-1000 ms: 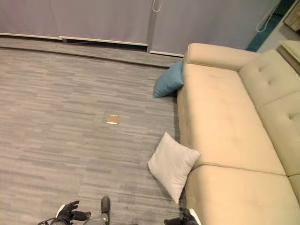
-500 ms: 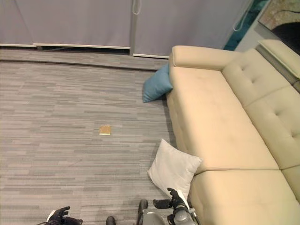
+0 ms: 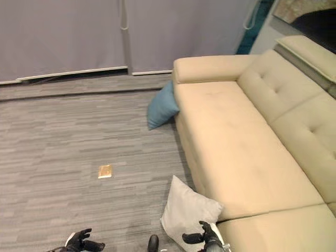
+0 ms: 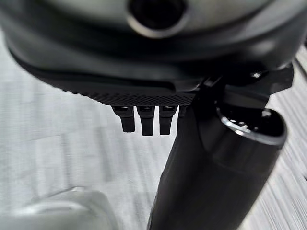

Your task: Pick up all the scattered cushions and arrange them neatly on the sofa.

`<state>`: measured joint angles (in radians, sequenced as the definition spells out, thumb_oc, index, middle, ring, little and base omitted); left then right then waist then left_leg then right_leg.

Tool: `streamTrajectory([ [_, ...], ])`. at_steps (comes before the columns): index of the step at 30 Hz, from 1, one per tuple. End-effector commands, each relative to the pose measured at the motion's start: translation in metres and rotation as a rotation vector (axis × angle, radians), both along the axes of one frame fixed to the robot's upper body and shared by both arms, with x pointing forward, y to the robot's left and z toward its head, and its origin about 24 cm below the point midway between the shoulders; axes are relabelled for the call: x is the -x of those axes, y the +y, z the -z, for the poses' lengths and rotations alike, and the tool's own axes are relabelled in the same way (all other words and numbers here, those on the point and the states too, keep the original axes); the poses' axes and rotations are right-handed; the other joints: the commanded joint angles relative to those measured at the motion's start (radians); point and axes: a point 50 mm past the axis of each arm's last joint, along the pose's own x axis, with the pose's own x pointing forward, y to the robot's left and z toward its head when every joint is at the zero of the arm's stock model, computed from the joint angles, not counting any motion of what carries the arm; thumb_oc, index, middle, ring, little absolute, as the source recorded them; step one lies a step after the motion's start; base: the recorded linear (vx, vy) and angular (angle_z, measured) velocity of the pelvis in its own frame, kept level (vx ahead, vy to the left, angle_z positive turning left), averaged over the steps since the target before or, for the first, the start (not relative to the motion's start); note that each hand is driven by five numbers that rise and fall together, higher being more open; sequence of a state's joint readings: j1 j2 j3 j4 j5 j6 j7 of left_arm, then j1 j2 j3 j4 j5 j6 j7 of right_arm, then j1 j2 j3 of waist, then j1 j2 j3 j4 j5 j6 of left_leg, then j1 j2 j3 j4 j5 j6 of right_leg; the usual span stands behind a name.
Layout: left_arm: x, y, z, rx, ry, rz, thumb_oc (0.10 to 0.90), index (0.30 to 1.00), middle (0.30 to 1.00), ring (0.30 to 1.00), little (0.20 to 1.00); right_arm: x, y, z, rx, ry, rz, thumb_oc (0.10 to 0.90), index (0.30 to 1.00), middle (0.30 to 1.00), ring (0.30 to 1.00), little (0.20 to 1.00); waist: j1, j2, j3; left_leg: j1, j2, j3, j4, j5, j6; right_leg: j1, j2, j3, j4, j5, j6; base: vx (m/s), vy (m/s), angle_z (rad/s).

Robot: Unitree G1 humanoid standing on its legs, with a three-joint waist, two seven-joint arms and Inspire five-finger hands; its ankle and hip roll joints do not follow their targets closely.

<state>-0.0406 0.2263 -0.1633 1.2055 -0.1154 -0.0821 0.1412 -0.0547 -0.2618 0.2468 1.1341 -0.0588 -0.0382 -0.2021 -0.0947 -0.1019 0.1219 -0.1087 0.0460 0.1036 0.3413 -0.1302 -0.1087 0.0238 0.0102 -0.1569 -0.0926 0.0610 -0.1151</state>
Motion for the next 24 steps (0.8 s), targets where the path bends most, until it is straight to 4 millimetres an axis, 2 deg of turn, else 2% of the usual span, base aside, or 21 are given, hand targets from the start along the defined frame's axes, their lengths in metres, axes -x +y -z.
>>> streamTrajectory([
  [1, -0.011, 0.007, -0.006, -0.045, -0.042, 0.071, 0.800, 0.900, 0.900, 0.900, 0.900, 0.005, -0.017, -0.002, 0.064, 0.008, 0.014, 0.800, 0.900, 0.900, 0.900, 0.900, 0.025, -0.026, 0.008, 0.017, -0.062, -0.037, -0.113, -0.005, 0.057, -0.015, -0.039, 0.056, 0.051, -0.073, 0.193, 0.25, 0.094, -1.10],
  [2, -0.012, 0.006, -0.006, -0.044, -0.049, 0.064, 0.800, 0.900, 0.900, 0.900, 0.900, 0.002, -0.016, -0.003, 0.072, 0.005, -0.005, 0.800, 0.900, 0.900, 0.900, 0.900, 0.052, -0.019, 0.017, -0.032, -0.094, -0.175, -0.207, 0.075, 0.047, 0.000, -0.016, 0.122, 0.045, -0.075, 0.193, 0.30, 0.122, -1.14],
  [3, -0.015, 0.003, -0.007, -0.034, -0.061, 0.061, 0.800, 0.900, 0.900, 0.900, 0.900, -0.002, -0.017, -0.004, 0.087, 0.000, -0.021, 0.800, 0.900, 0.900, 0.900, 0.900, 0.067, -0.010, 0.027, -0.079, -0.109, -0.279, -0.252, 0.125, 0.040, 0.012, 0.003, 0.178, 0.046, -0.084, 0.192, 0.28, 0.115, -1.75],
  [5, -0.011, -0.001, -0.004, -0.027, -0.041, 0.073, 0.800, 0.900, 0.900, 0.900, 0.900, -0.001, -0.018, -0.004, 0.091, 0.009, -0.025, 0.800, 0.900, 0.900, 0.900, 0.900, 0.070, 0.004, 0.027, -0.058, -0.108, -0.318, -0.311, 0.138, 0.048, 0.018, 0.020, 0.232, 0.054, -0.093, 0.192, 0.22, 0.205, -2.14],
  [6, -0.004, -0.002, -0.001, -0.030, -0.009, 0.095, 0.800, 0.900, 0.900, 0.900, 0.900, 0.007, -0.015, 0.000, 0.087, 0.042, -0.030, 0.800, 0.900, 0.900, 0.900, 0.900, 0.053, 0.018, 0.002, -0.014, -0.088, -0.286, -0.352, 0.152, 0.058, 0.002, 0.011, 0.263, 0.073, -0.099, 0.200, 0.24, 0.321, -1.75],
  [7, -0.003, -0.002, -0.001, -0.031, -0.004, 0.101, 0.800, 0.900, 0.900, 0.900, 0.900, 0.007, -0.014, 0.000, 0.087, 0.045, -0.030, 0.800, 0.900, 0.900, 0.900, 0.900, 0.052, 0.019, -0.003, -0.005, -0.085, -0.268, -0.361, 0.151, 0.063, -0.005, 0.006, 0.277, 0.080, -0.099, 0.203, 0.27, 0.407, -1.71],
  [9, -0.009, 0.004, -0.004, -0.054, -0.017, 0.116, 0.800, 0.900, 0.900, 0.900, 0.900, 0.002, -0.009, 0.000, 0.065, 0.031, -0.028, 0.800, 0.900, 0.900, 0.900, 0.900, 0.040, 0.027, 0.002, 0.023, -0.080, -0.185, -0.365, 0.134, 0.094, -0.051, -0.009, 0.325, 0.140, -0.095, 0.227, 0.04, 0.305, -1.95],
  [10, -0.012, 0.008, -0.006, -0.067, -0.033, 0.108, 0.800, 0.900, 0.900, 0.900, 0.900, -0.006, -0.007, -0.003, 0.061, 0.006, -0.041, 0.800, 0.900, 0.900, 0.900, 0.900, 0.046, 0.033, 0.020, 0.033, -0.074, -0.129, -0.356, 0.115, 0.106, -0.091, -0.014, 0.318, 0.186, -0.094, 0.242, -0.11, 0.231, -2.18],
  [11, -0.012, 0.010, -0.007, -0.072, -0.035, 0.104, 0.800, 0.900, 0.900, 0.900, 0.900, -0.009, -0.006, -0.004, 0.064, -0.003, -0.049, 0.800, 0.900, 0.900, 0.900, 0.900, 0.054, 0.034, 0.021, 0.032, -0.069, -0.101, -0.355, 0.110, 0.107, -0.111, -0.025, 0.283, 0.195, -0.087, 0.247, -0.11, 0.180, -1.94],
  [12, -0.012, 0.015, -0.008, -0.076, -0.041, 0.090, 0.800, 0.900, 0.900, 0.900, 0.900, -0.015, -0.004, -0.006, 0.064, -0.030, -0.068, 0.800, 0.900, 0.900, 0.900, 0.900, 0.078, 0.039, 0.024, 0.048, -0.055, -0.045, -0.356, 0.098, 0.105, -0.128, -0.074, 0.119, 0.204, -0.086, 0.248, -0.01, 0.103, -2.26],
  [13, -0.009, 0.017, -0.008, -0.072, -0.039, 0.072, 0.800, 0.900, 0.900, 0.900, 0.900, -0.019, -0.002, -0.008, 0.070, -0.045, -0.092, 0.800, 0.900, 0.900, 0.900, 0.900, 0.098, 0.049, 0.019, 0.064, -0.039, 0.005, -0.364, 0.094, 0.101, -0.129, -0.118, -0.066, 0.210, -0.100, 0.230, 0.03, 0.072, -1.36],
  [14, -0.009, 0.018, -0.008, -0.070, -0.039, 0.062, 0.800, 0.900, 0.900, 0.900, 0.900, -0.021, -0.001, -0.008, 0.072, -0.048, -0.102, 0.800, 0.900, 0.900, 0.900, 0.900, 0.105, 0.053, 0.016, 0.074, -0.032, 0.027, -0.370, 0.092, 0.099, -0.134, -0.132, -0.136, 0.217, -0.105, 0.223, 0.02, 0.025, -1.60],
  [15, -0.009, 0.018, -0.008, -0.070, -0.039, 0.062, 0.800, 0.900, 0.900, 0.900, 0.900, -0.021, -0.001, -0.008, 0.072, -0.048, -0.103, 0.800, 0.900, 0.900, 0.900, 0.900, 0.105, 0.053, 0.017, 0.075, -0.032, 0.027, -0.371, 0.093, 0.099, -0.133, -0.133, -0.136, 0.218, -0.106, 0.223, 0.08, -0.042, -1.77],
  [16, -0.004, 0.021, -0.008, -0.072, -0.027, 0.048, 0.800, 0.900, 0.900, 0.900, 0.900, -0.025, -0.001, -0.010, 0.087, -0.054, -0.129, 0.800, 0.900, 0.900, 0.900, 0.900, 0.122, 0.056, 0.010, 0.105, -0.018, 0.065, -0.386, 0.074, 0.090, -0.125, -0.157, -0.245, 0.223, -0.118, 0.230, 0.05, -0.063, -1.89],
  [17, -0.004, 0.021, -0.008, -0.074, -0.025, 0.052, 0.800, 0.900, 0.900, 0.900, 0.900, -0.026, -0.001, -0.011, 0.091, -0.057, -0.138, 0.800, 0.900, 0.900, 0.900, 0.900, 0.118, 0.054, 0.015, 0.103, -0.018, 0.084, -0.382, 0.087, 0.095, -0.137, -0.162, -0.262, 0.227, -0.101, 0.223, 0.10, -0.128, -1.32],
  [18, -0.006, 0.021, -0.008, -0.079, -0.024, 0.080, 0.800, 0.900, 0.900, 0.900, 0.900, -0.025, -0.004, -0.011, 0.097, -0.055, -0.133, 0.800, 0.900, 0.900, 0.900, 0.900, 0.104, 0.045, 0.012, 0.113, -0.030, 0.088, -0.380, 0.077, 0.096, -0.118, -0.139, -0.209, 0.176, -0.097, 0.227, 0.02, -0.086, -1.42],
  [20, -0.008, 0.019, -0.008, -0.076, -0.030, 0.082, 0.800, 0.900, 0.900, 0.900, 0.900, -0.025, -0.006, -0.012, 0.103, -0.056, -0.131, 0.800, 0.900, 0.900, 0.900, 0.900, 0.103, 0.042, 0.011, 0.117, -0.032, 0.092, -0.381, 0.075, 0.095, -0.114, -0.136, -0.199, 0.163, -0.087, 0.229, 0.06, -0.107, -1.07],
  [24, -0.011, 0.008, -0.006, -0.054, -0.028, 0.124, 0.800, 0.900, 0.900, 0.900, 0.900, -0.023, -0.014, -0.013, 0.113, -0.059, -0.101, 0.800, 0.900, 0.900, 0.900, 0.900, 0.079, 0.054, -0.001, 0.132, -0.027, 0.094, -0.374, 0.059, 0.086, -0.084, -0.109, -0.165, 0.105, -0.079, 0.222, 0.09, -0.146, 0.54],
])
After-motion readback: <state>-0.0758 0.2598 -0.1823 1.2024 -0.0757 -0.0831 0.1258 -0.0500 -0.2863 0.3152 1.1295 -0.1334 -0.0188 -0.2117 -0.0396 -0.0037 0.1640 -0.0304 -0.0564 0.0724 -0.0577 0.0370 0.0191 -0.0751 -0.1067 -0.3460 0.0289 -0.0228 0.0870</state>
